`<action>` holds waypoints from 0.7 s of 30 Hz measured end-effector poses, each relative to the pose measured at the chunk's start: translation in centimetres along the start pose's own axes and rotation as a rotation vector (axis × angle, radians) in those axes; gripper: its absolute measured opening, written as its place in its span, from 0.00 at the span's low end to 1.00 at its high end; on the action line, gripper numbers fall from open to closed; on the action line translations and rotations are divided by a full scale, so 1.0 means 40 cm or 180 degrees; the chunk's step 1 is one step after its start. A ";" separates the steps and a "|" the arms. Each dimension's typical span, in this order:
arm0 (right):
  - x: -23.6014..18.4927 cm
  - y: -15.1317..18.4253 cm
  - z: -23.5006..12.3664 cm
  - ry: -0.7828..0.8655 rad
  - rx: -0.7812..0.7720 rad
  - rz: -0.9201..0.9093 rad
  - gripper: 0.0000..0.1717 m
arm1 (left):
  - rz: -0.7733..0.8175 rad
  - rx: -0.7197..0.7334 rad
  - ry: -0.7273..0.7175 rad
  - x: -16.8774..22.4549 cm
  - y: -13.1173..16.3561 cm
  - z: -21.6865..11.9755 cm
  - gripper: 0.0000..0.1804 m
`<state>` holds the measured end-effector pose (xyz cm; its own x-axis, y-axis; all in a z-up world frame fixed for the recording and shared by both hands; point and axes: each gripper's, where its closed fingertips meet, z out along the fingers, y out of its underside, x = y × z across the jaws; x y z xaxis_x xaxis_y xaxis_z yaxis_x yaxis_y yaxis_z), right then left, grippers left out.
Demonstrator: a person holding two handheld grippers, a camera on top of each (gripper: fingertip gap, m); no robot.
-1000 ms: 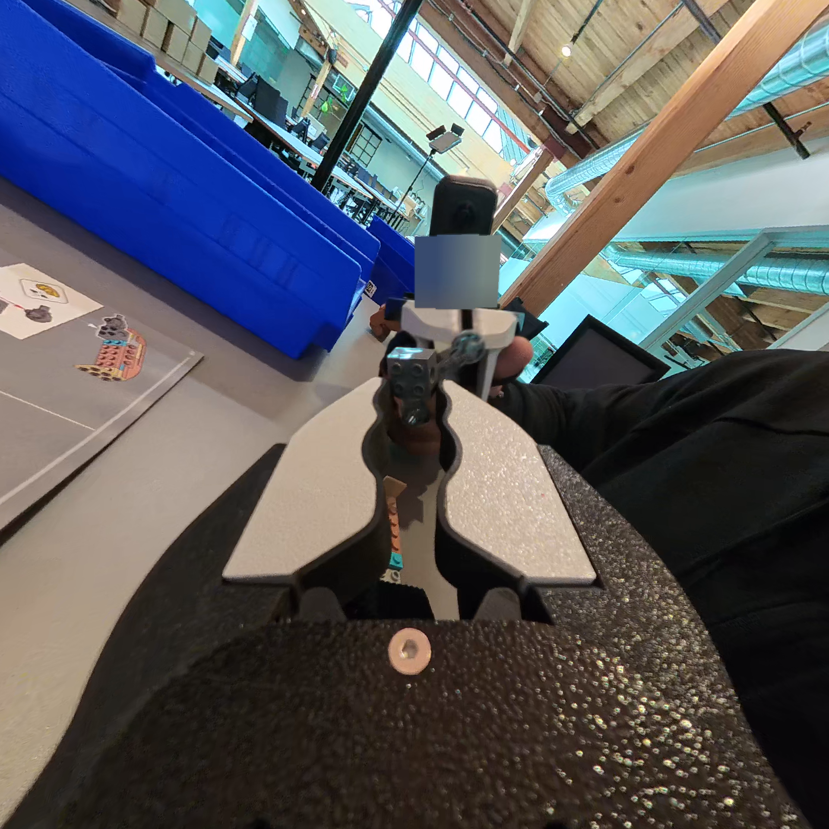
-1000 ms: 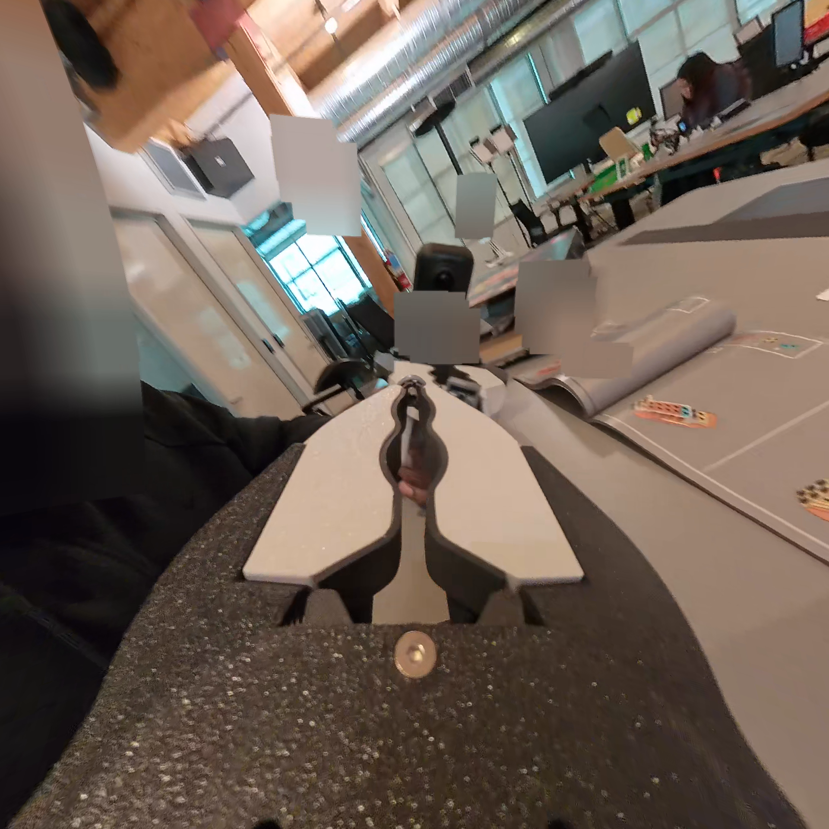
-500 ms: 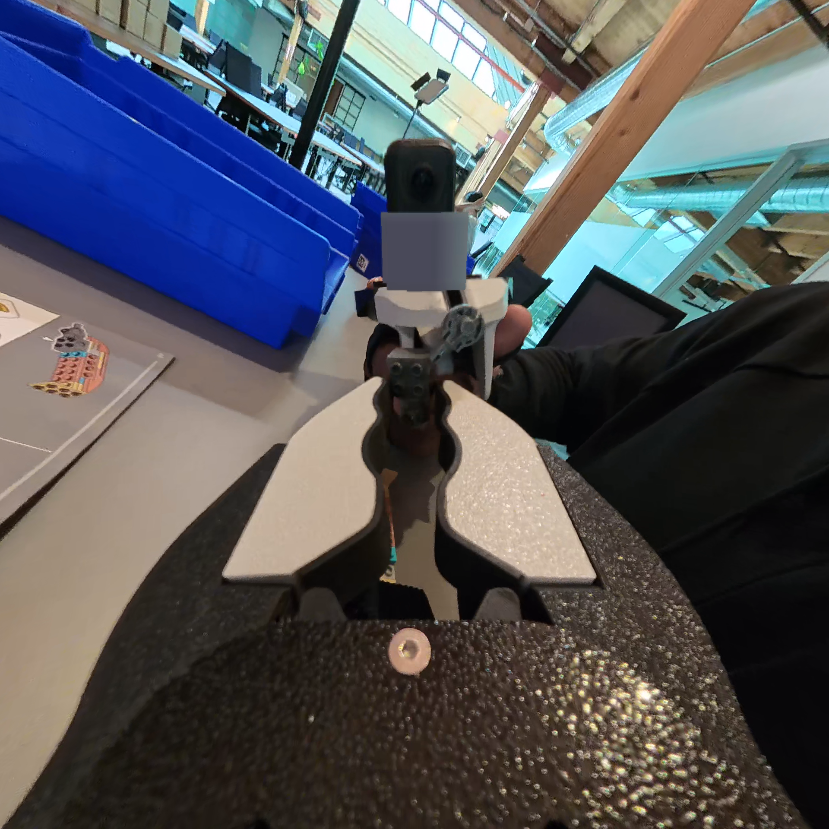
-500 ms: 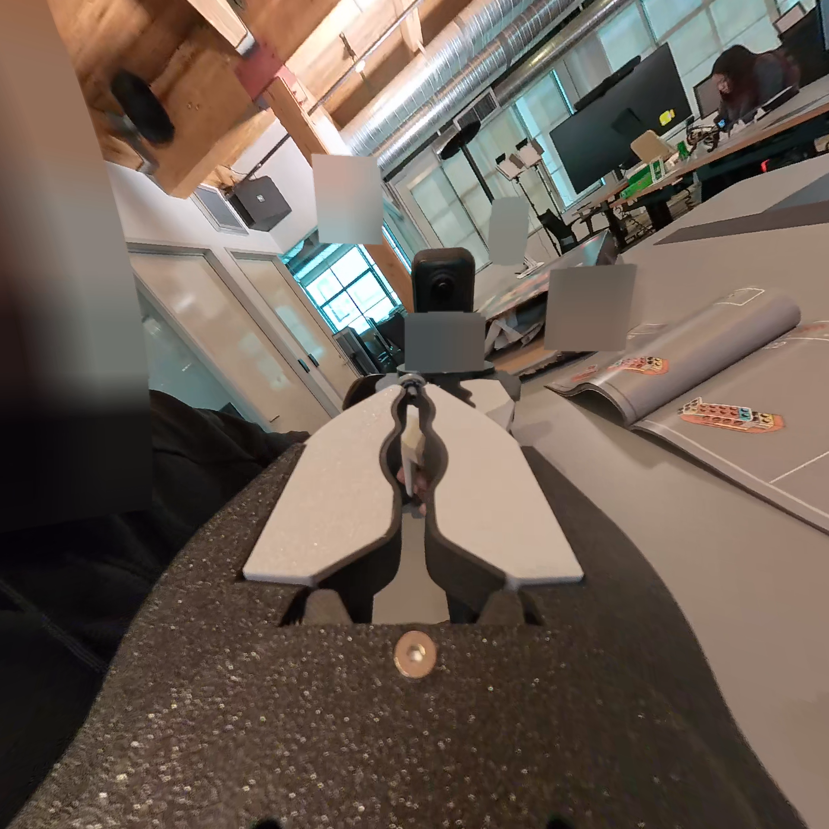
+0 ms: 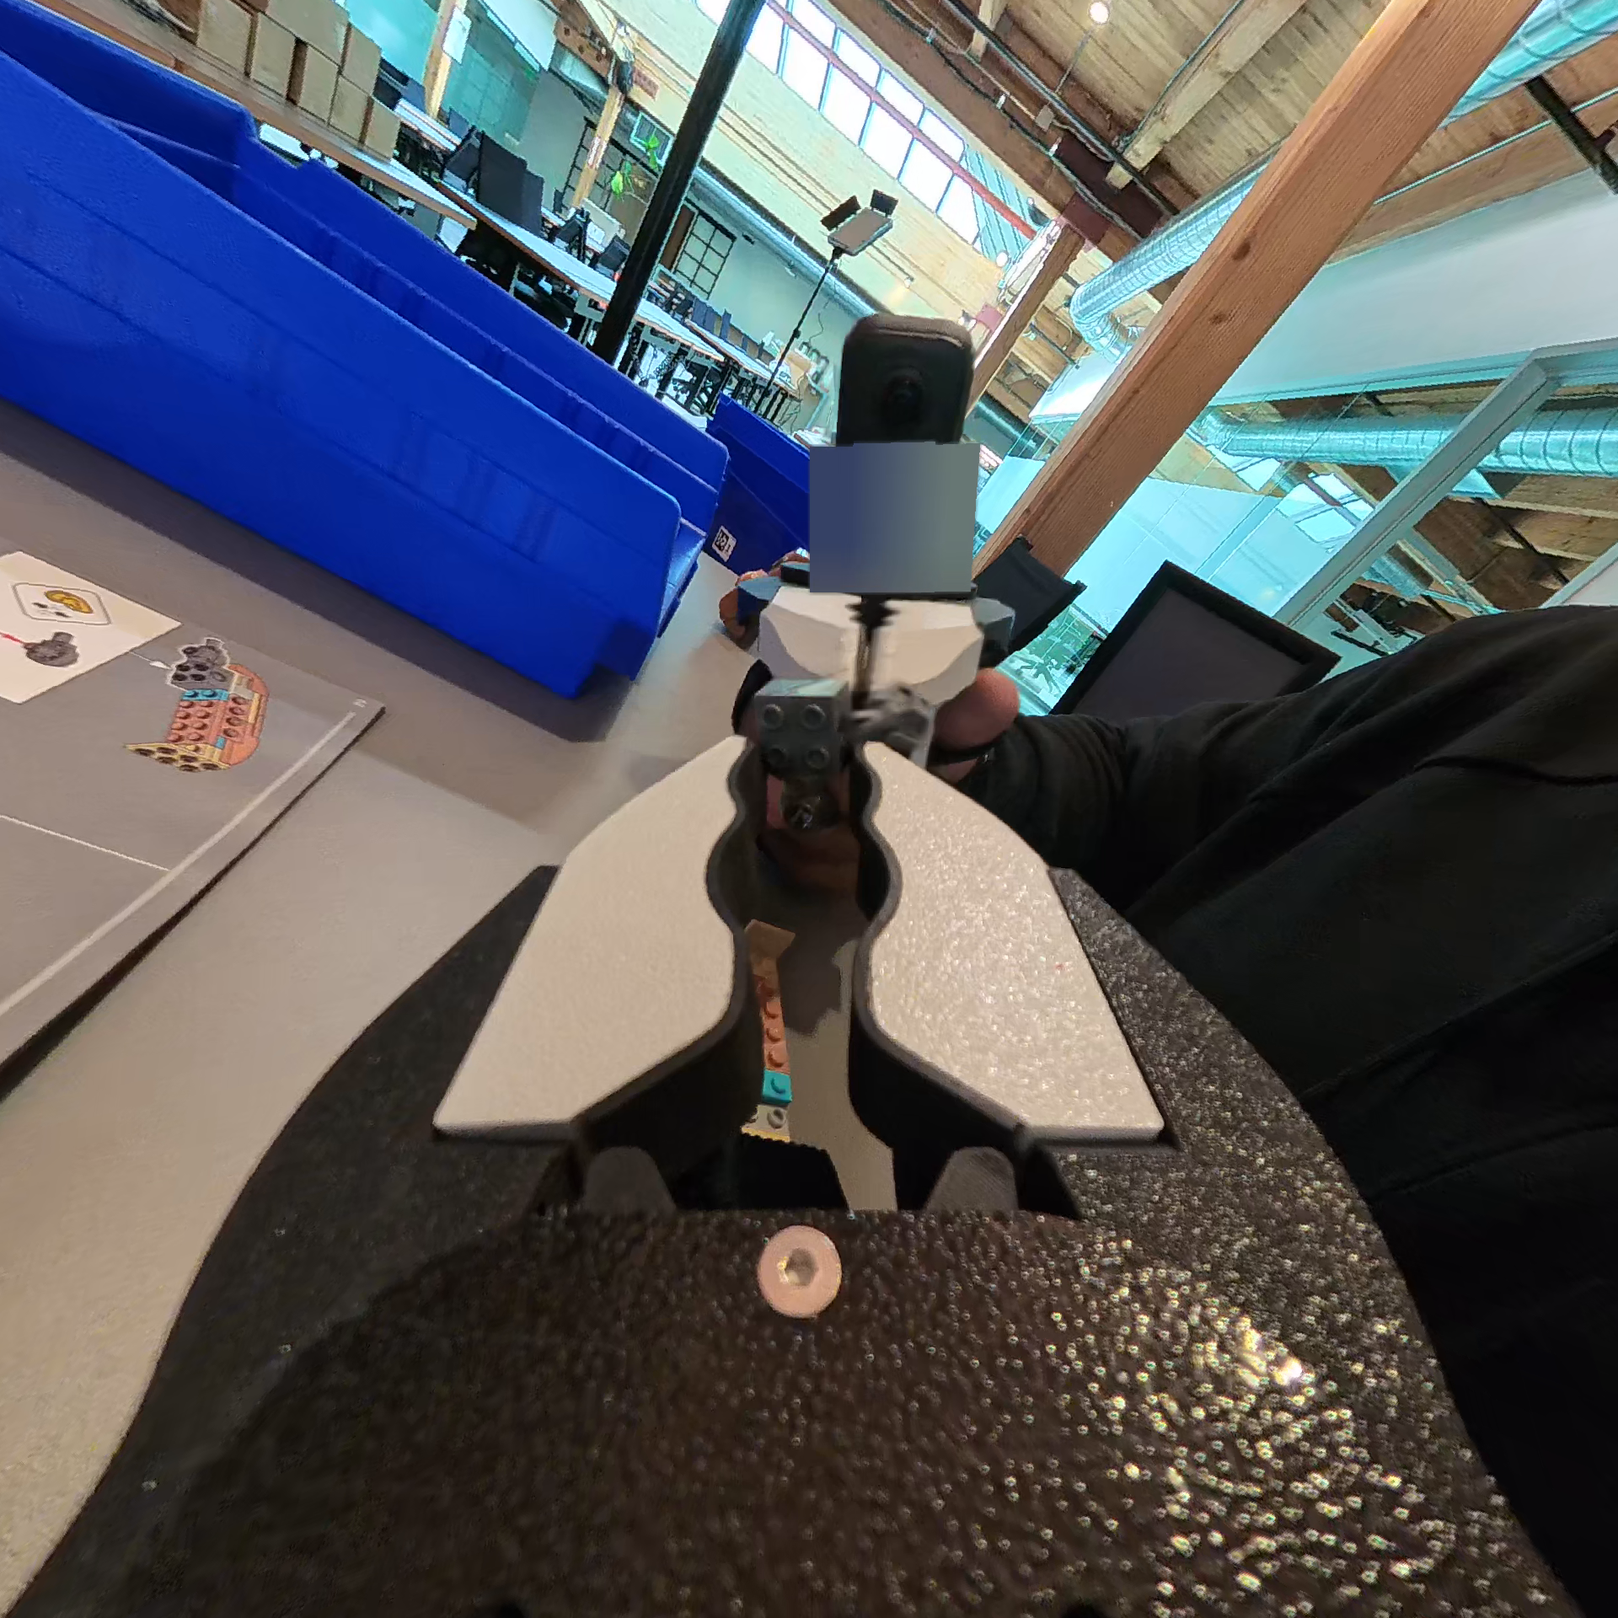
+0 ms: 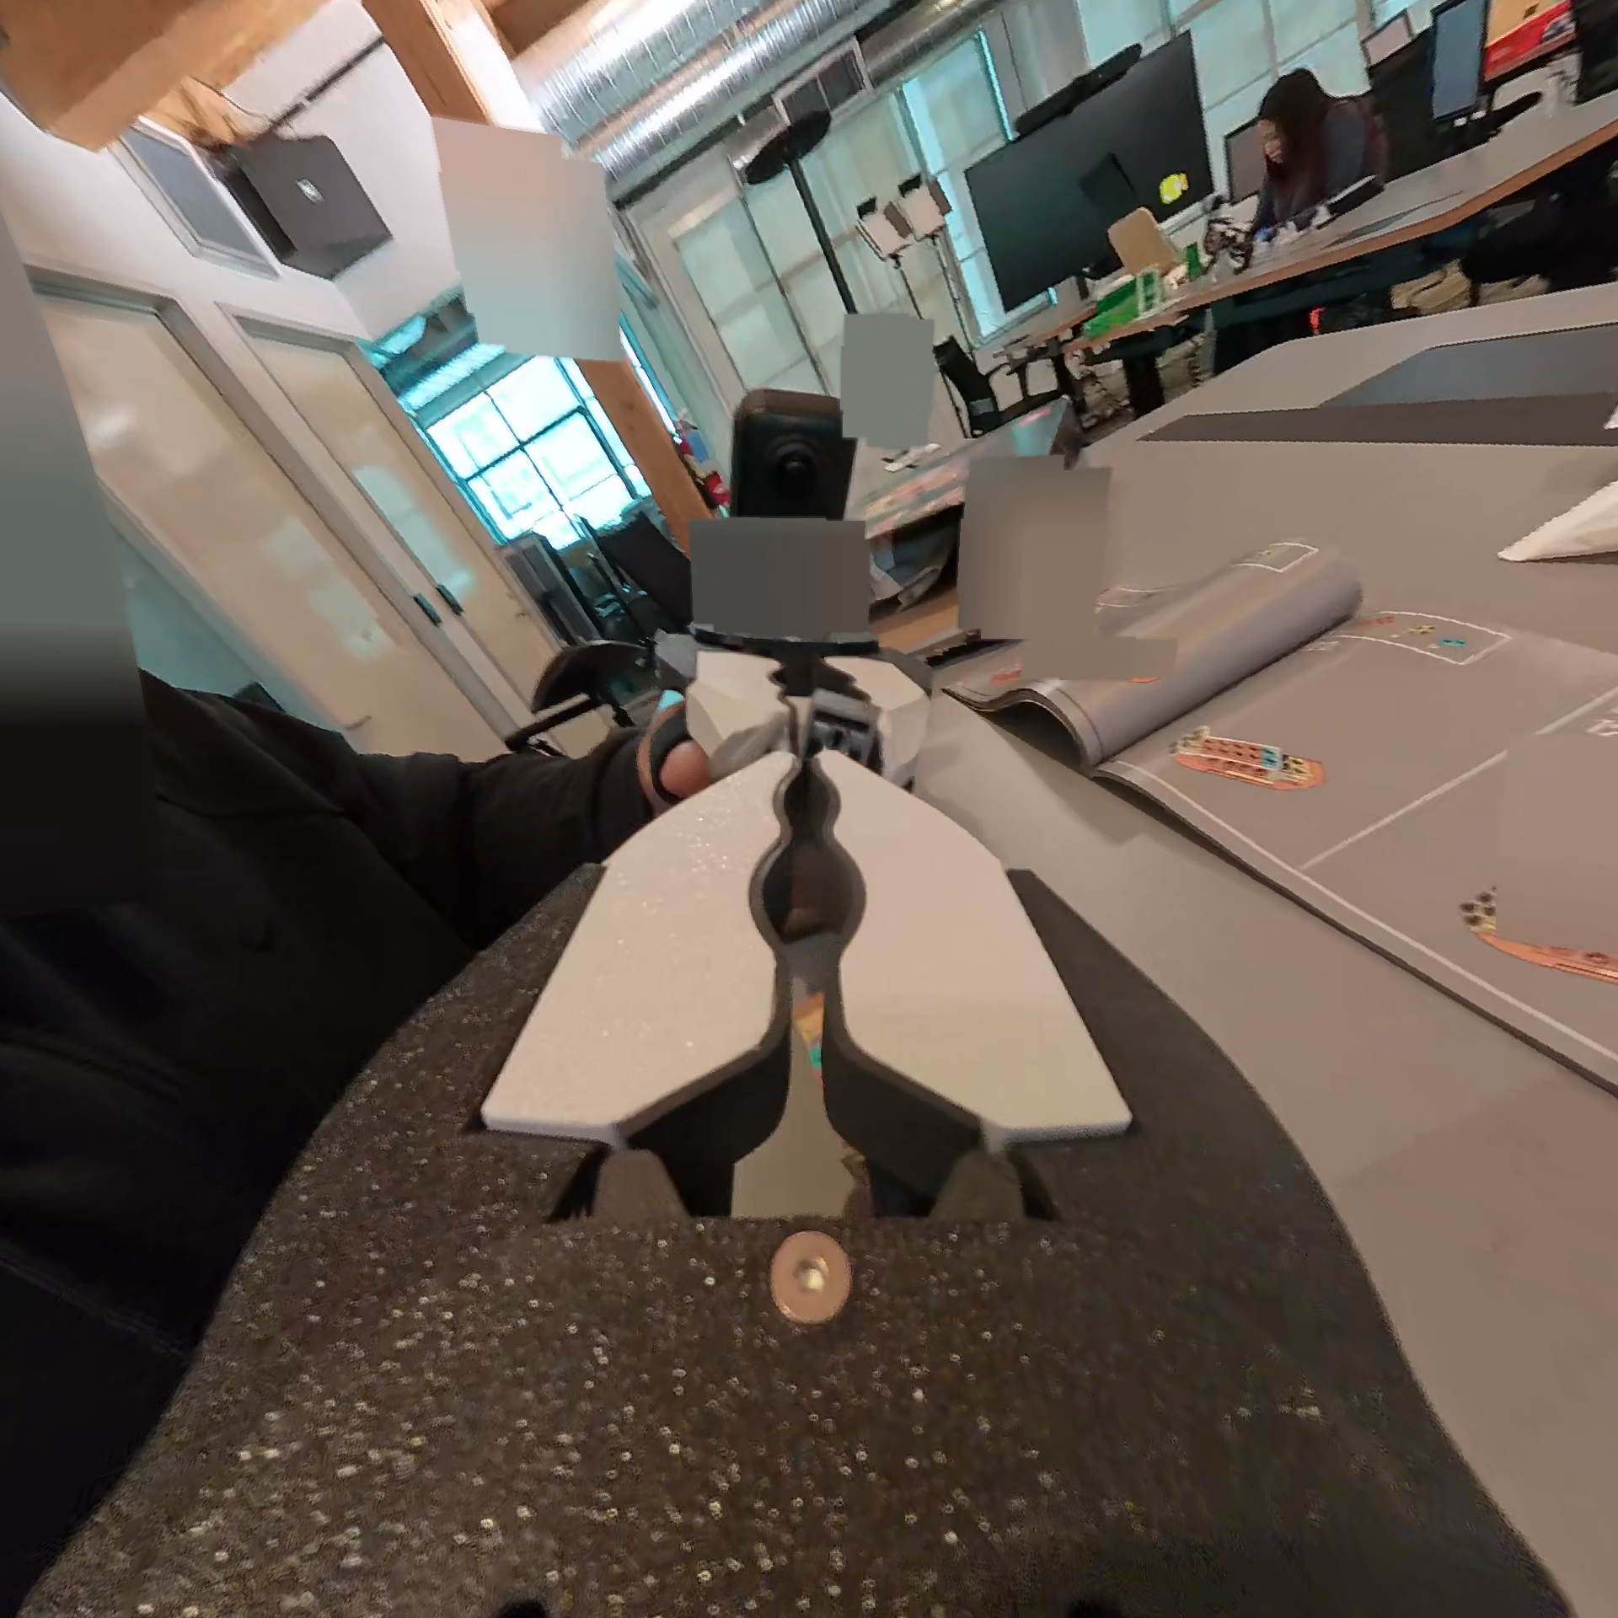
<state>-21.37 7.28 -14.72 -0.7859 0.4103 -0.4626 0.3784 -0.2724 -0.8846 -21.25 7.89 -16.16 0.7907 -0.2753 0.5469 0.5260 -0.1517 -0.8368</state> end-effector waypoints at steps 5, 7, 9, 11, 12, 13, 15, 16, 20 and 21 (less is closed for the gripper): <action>0.013 0.002 -0.005 0.0093 -0.0014 -0.0023 0.00 | -0.0024 0.0011 -0.0070 -0.011 -0.002 -0.004 0.10; 0.029 0.005 -0.008 0.0240 -0.0062 -0.0088 0.00 | -0.0008 0.0020 -0.0138 -0.018 -0.003 -0.004 0.10; 0.042 0.006 -0.016 0.0372 -0.0120 -0.0177 0.00 | 0.0044 0.0038 -0.0232 -0.028 -0.007 -0.010 0.10; 0.051 0.000 -0.029 0.0506 -0.0140 -0.0271 0.00 | 0.0072 0.0051 -0.0304 -0.038 -0.011 -0.017 0.10; 0.054 -0.005 -0.037 0.0590 -0.0132 -0.0356 0.00 | 0.0068 0.0060 -0.0313 -0.040 -0.013 -0.019 0.10; 0.057 -0.012 -0.048 0.0686 -0.0108 -0.0455 0.00 | 0.0063 0.0069 -0.0320 -0.042 -0.014 -0.020 0.10; 0.060 -0.032 -0.076 0.0889 0.0034 -0.0609 0.00 | 0.0080 0.0066 -0.0332 -0.042 -0.014 -0.021 0.10; 0.058 -0.043 -0.092 0.0958 0.0139 -0.0637 0.00 | 0.0099 0.0053 -0.0338 -0.042 -0.013 -0.021 0.10; 0.058 -0.094 -0.153 0.1220 0.0457 -0.0631 0.00 | 0.0110 0.0026 -0.0330 -0.046 -0.012 -0.021 0.10; 0.055 -0.116 -0.168 0.1281 0.0545 -0.0686 0.00 | 0.0085 0.0037 -0.0320 -0.047 -0.013 -0.021 0.10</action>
<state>-21.57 15.28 -12.03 -0.5732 0.7680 -0.2857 0.1153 -0.2696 -0.9560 -23.28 7.69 -16.78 0.8317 -0.1823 0.5245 0.5074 -0.1342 -0.8512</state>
